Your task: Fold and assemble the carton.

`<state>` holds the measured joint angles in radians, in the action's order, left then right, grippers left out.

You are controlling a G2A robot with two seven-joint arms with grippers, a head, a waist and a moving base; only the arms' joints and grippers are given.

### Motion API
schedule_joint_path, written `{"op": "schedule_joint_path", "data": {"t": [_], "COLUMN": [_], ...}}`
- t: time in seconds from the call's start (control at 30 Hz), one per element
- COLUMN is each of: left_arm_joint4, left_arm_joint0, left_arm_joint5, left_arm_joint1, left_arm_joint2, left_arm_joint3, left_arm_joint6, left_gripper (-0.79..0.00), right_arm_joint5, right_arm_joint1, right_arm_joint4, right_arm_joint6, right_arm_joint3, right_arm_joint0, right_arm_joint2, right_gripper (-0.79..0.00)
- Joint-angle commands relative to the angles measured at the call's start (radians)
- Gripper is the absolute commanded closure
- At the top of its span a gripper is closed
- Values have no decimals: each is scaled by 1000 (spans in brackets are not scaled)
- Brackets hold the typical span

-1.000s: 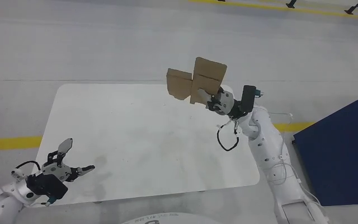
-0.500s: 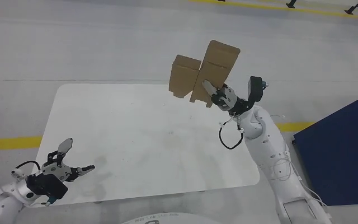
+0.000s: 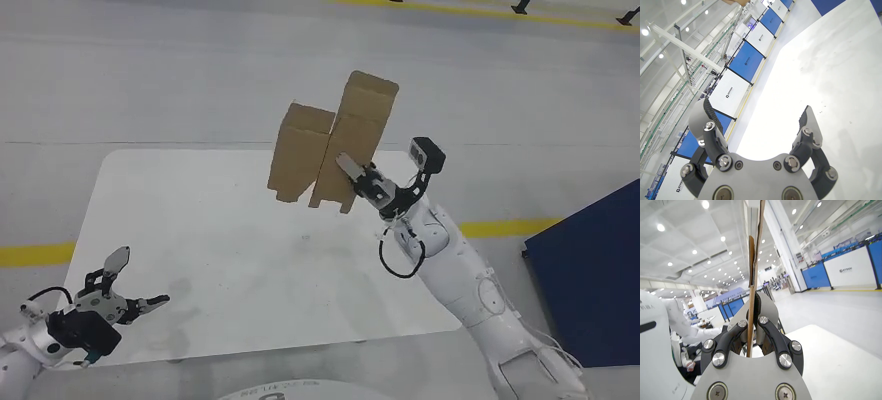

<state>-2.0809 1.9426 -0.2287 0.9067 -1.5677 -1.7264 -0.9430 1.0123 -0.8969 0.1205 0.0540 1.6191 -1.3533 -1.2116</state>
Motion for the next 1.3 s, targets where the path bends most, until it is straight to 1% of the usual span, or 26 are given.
{"op": "schedule_joint_path", "data": {"t": [0.0, 0.33, 0.4, 0.43, 0.47, 0.5, 0.57, 0.6, 0.63, 0.67, 0.73, 0.8, 0.83, 1.13, 1.2, 1.23, 1.27], "left_arm_joint4": [0, 0, 0, 0, 0, 0, 0, 0, 0, 0, 0, 0, 0, 0, 0, 0, 0], "left_arm_joint0": [0, 0, 0, 0, 0, 0, 0, 0, 0, 0, 0, 0, 0, 0, 0, 0, 0], "left_arm_joint5": [0, 0, 0, 0, 0, 0, 0, 0, 0, 0, 0, 0, 0, 0, 0, 0, 0], "left_arm_joint1": [0, 0, 0, 0, 0, 0, 0, 0, 0, 0, 0, 0, 0, 0, 0, 0, 0], "left_arm_joint2": [0, 0, 0, 0, 0, 0, 0, 0, 0, 0, 0, 0, 0, 0, 0, 0, 0], "left_arm_joint3": [0, 0, 0, 0, 0, 0, 0, 0, 0, 0, 0, 0, 0, 0, 0, 0, 0], "left_arm_joint6": [0, 0, 0, 0, 0, 0, 0, 0, 0, 0, 0, 0, 0, 0, 0, 0, 0], "left_gripper": [-785, -785, -785, -785, -785, -785, -785, -785, -785, -785, -785, -785, -785, -785, -785, -785, -785], "right_arm_joint5": [0, 0, 0, 0, 0, 0, -2, -19, -61, -98, -207, -350, -379, -389, -559, -709, -817], "right_arm_joint1": [0, -1, -2, 3, 10, 15, 32, 40, 49, 52, 57, 55, 51, 51, 49, 49, 46], "right_arm_joint4": [124, 118, 0, -174, -313, -415, -707, -858, -1050, -1140, -1379, -1532, -1568, -1572, -1596, -1637, -1693], "right_arm_joint6": [27, 28, -6, -87, -180, -252, -486, -612, -771, -855, -1069, -1212, -1241, -1236, -1206, -1222, -1241], "right_arm_joint3": [0, 4, 44, 57, 56, 55, 31, 23, 9, 2, -36, -69, -91, -86, -88, -92, -112], "right_arm_joint0": [0, -2, -10, -3, 14, 29, 69, 90, 116, 124, 140, 151, 153, 151, 150, 171, 179], "right_arm_joint2": [0, 2, 49, 95, 121, 135, 168, 180, 178, 177, 147, 111, 86, 88, 102, 106, 111], "right_gripper": [0, 0, 0, 0, 0, 0, 0, 0, 0, 0, 0, 0, 0, 0, 0, 0, 0]}}
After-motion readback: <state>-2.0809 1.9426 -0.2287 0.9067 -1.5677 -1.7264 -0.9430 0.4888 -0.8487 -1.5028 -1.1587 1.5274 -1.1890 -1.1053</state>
